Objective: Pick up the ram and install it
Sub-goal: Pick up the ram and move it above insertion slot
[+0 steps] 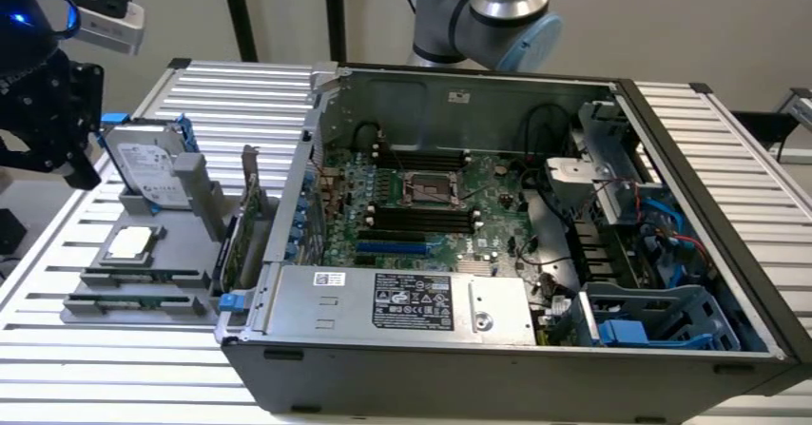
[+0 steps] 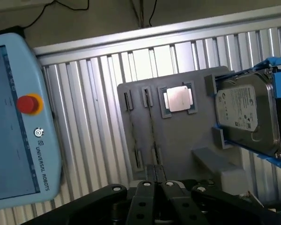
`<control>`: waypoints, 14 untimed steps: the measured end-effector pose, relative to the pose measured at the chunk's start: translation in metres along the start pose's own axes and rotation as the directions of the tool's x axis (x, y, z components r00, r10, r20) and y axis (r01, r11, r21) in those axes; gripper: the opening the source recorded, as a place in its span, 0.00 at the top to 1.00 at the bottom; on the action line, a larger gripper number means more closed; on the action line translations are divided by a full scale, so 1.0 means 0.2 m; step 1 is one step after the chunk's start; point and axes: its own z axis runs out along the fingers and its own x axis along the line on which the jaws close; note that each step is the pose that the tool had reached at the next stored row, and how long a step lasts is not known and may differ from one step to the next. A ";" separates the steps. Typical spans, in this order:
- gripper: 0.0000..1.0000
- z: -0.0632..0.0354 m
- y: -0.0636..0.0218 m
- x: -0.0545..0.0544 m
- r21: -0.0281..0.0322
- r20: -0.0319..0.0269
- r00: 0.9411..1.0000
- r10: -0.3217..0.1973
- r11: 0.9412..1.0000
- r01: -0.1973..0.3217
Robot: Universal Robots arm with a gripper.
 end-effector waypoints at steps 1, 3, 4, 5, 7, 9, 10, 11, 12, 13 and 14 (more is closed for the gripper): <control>0.89 0.002 0.000 0.00 0.000 0.000 1.000 -0.018 1.000 0.018; 0.89 0.007 0.001 0.00 0.001 0.000 0.998 -0.055 0.998 0.055; 0.89 0.011 0.002 0.00 0.001 0.000 0.997 -0.072 0.997 0.072; 0.89 0.015 0.003 0.00 0.001 0.001 0.996 -0.085 0.996 0.085; 0.89 0.024 0.010 0.00 0.001 0.002 0.994 -0.108 0.994 0.108; 0.89 0.031 0.024 0.00 0.001 0.002 0.993 -0.118 0.993 0.118; 0.89 0.033 0.035 0.00 0.000 0.002 0.993 -0.120 0.993 0.120; 0.89 0.035 0.048 0.01 -0.001 0.002 0.993 -0.121 0.993 0.121; 0.89 0.037 0.058 0.01 -0.003 0.002 0.993 -0.122 0.993 0.122; 0.89 0.039 0.060 0.01 -0.007 0.002 0.993 -0.122 0.993 0.122; 0.89 0.039 0.060 0.01 -0.009 0.002 0.993 -0.122 0.993 0.122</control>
